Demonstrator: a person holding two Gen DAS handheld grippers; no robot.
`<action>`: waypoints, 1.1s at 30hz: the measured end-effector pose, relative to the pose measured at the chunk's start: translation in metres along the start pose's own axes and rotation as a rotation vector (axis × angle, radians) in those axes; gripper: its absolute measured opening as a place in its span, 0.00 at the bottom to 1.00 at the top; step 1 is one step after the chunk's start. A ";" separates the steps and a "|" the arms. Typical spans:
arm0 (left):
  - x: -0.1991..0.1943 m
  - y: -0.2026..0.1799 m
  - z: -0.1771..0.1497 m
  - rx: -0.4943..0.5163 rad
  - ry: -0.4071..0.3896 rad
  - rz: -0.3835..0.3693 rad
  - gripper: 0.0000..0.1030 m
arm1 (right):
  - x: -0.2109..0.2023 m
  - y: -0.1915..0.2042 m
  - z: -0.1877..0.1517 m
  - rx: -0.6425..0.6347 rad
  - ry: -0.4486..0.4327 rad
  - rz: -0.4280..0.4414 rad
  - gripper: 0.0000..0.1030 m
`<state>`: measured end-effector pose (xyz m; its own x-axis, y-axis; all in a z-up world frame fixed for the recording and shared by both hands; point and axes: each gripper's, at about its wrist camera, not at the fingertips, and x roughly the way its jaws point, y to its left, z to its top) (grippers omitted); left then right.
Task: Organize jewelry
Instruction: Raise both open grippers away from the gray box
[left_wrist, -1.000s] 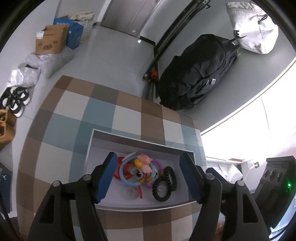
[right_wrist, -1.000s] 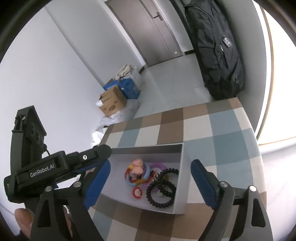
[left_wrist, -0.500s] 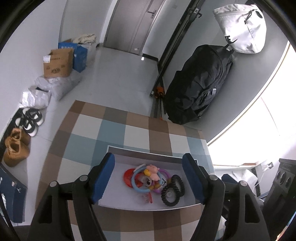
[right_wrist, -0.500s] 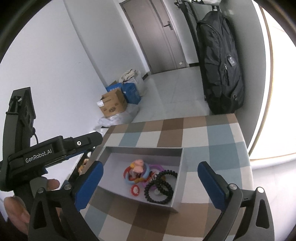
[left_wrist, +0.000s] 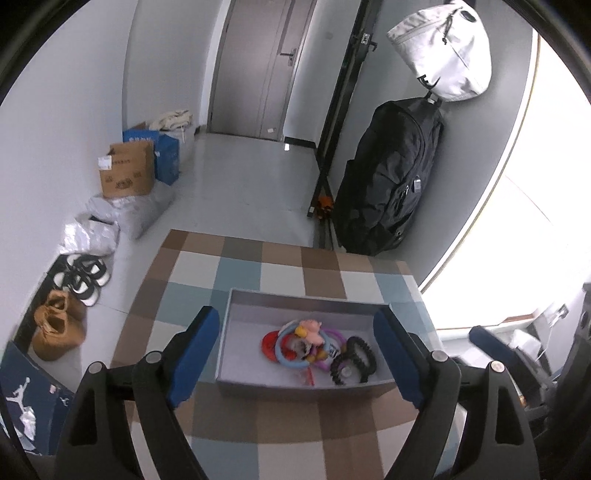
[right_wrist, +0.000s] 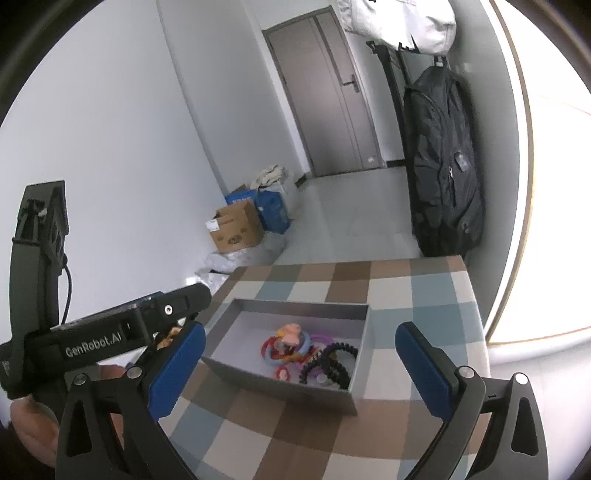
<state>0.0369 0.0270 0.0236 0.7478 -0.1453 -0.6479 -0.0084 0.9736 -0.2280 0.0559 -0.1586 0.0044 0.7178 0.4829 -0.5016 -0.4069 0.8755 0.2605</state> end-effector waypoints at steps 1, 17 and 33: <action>-0.003 0.000 -0.002 0.003 -0.005 0.006 0.80 | -0.002 0.000 -0.002 -0.003 -0.004 -0.002 1.00; -0.027 0.006 -0.024 0.007 -0.058 0.090 0.80 | -0.023 0.006 -0.023 -0.030 -0.003 -0.013 1.00; -0.029 0.002 -0.026 0.024 -0.050 0.077 0.80 | -0.022 0.006 -0.024 -0.035 0.005 -0.019 1.00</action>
<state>-0.0023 0.0287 0.0233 0.7777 -0.0612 -0.6257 -0.0517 0.9856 -0.1607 0.0237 -0.1647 -0.0027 0.7226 0.4663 -0.5103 -0.4132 0.8832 0.2221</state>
